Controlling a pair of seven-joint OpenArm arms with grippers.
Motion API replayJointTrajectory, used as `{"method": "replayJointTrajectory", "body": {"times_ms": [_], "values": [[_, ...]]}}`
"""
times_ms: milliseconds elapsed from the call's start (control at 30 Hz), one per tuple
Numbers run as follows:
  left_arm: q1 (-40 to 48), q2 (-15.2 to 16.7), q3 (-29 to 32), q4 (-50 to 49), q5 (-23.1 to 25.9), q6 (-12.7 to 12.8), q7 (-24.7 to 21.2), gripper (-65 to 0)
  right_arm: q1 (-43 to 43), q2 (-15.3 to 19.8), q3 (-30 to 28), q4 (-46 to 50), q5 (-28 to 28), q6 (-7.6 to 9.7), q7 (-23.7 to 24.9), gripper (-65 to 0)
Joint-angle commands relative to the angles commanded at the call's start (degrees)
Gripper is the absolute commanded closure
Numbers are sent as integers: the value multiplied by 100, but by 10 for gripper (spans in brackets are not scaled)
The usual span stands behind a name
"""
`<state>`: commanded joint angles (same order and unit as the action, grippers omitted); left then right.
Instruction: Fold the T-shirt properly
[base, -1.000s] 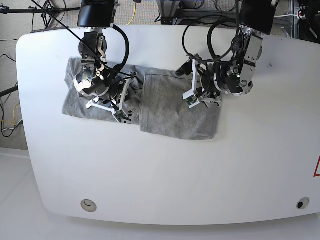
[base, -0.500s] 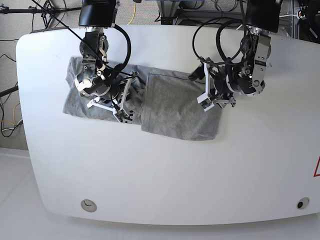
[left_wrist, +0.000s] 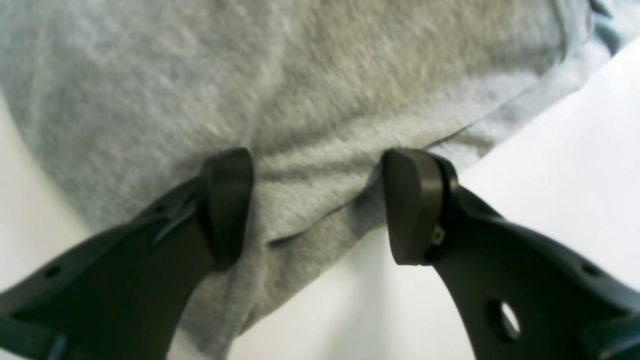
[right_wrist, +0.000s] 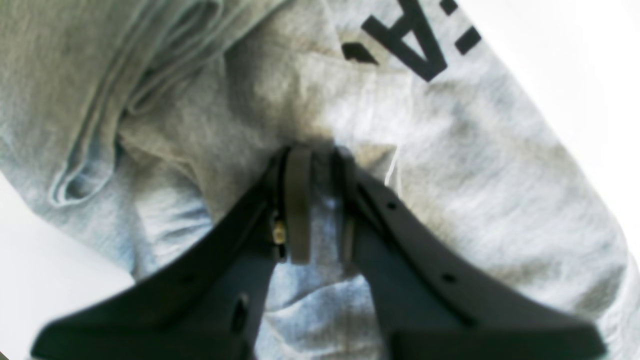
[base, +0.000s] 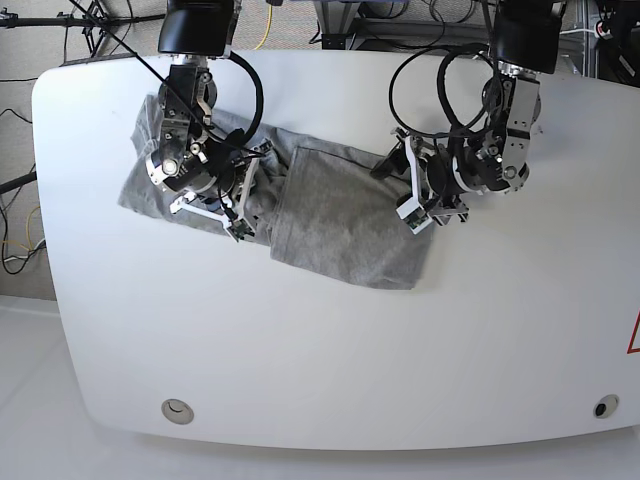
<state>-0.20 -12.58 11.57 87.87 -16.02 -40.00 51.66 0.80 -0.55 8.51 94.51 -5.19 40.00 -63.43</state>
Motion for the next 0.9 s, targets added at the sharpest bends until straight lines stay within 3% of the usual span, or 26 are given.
{"method": "replayJointTrajectory", "body": {"times_ms": [100, 233, 567, 900], "values": [[-59, 6, 43, 605, -217, 0, 515, -494, 7, 13, -83, 38, -86, 0, 60, -73], [-42, 10, 58, 714, -277, 0, 618, -512, 19, 13, -74, 59, -90, 0, 99, -71], [-13, -23, -13, 429, -208, 0, 501, -471, 47, 14, -51, 348, -27, 0, 89, -74], [103, -63, -322, -112, -180, 0, -12, -448, 30, -25, -97, 404, -23, 0, 120, -75]]}}
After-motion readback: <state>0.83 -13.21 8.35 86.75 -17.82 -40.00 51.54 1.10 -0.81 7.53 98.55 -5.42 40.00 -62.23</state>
